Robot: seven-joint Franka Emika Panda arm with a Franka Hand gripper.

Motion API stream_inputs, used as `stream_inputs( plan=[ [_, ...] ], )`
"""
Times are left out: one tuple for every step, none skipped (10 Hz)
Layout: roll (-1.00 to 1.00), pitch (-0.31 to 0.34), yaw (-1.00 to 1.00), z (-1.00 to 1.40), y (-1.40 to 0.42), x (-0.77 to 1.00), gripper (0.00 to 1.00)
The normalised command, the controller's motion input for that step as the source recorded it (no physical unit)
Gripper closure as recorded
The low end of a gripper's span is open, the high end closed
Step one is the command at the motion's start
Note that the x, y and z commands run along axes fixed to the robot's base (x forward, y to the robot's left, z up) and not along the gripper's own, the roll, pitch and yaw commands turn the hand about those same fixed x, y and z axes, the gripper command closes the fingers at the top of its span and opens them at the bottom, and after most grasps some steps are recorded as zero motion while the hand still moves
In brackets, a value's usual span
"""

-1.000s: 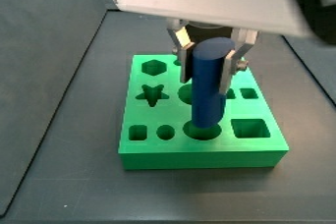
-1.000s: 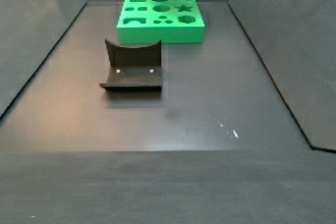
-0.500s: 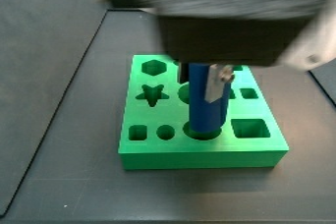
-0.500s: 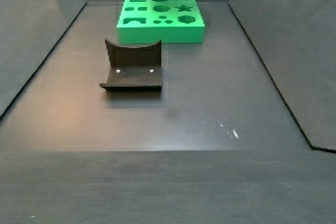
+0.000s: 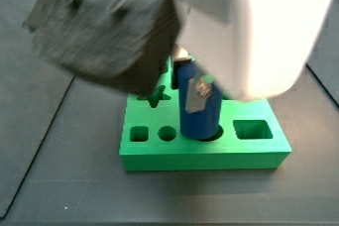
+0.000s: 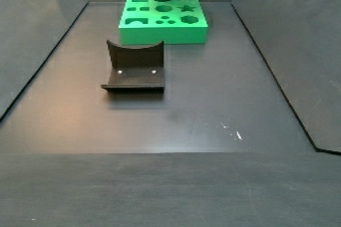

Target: Insert the oval object.

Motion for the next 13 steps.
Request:
stream_inputs(
  plan=[
    [0.27, 0.16, -0.65, -0.26, 0.0, 0.02, 1.0],
    [0.29, 0.181, -0.49, -0.22, 0.0, 0.21, 1.0],
    [0.3, 0.194, -0.43, -0.2, 0.0, 0.28, 1.0],
    [0.29, 0.196, -0.35, -0.16, -0.04, 0.39, 1.0],
    [0.1, 0.114, -0.18, 0.0, 0.0, 0.34, 1.0],
    [0.0, 0.006, 0.0, 0.0, 0.0, 0.03, 1.0],
    [0.0, 0.0, 0.0, -0.11, 0.0, 0.0, 1.0],
    [-0.06, 0.0, -0.05, -0.28, -0.02, 0.21, 1.0],
    [-0.08, 0.023, -0.07, -0.3, -0.04, 0.37, 1.0],
    [-0.05, 0.06, -0.1, -0.35, -0.14, 0.46, 1.0],
    [-0.01, 0.08, -0.18, -0.36, -0.21, 0.49, 1.0],
    [0.0, 0.099, -0.19, -0.37, -0.18, 0.49, 1.0],
    [0.07, 0.069, -0.15, -0.43, -0.1, 0.22, 1.0]
  ],
)
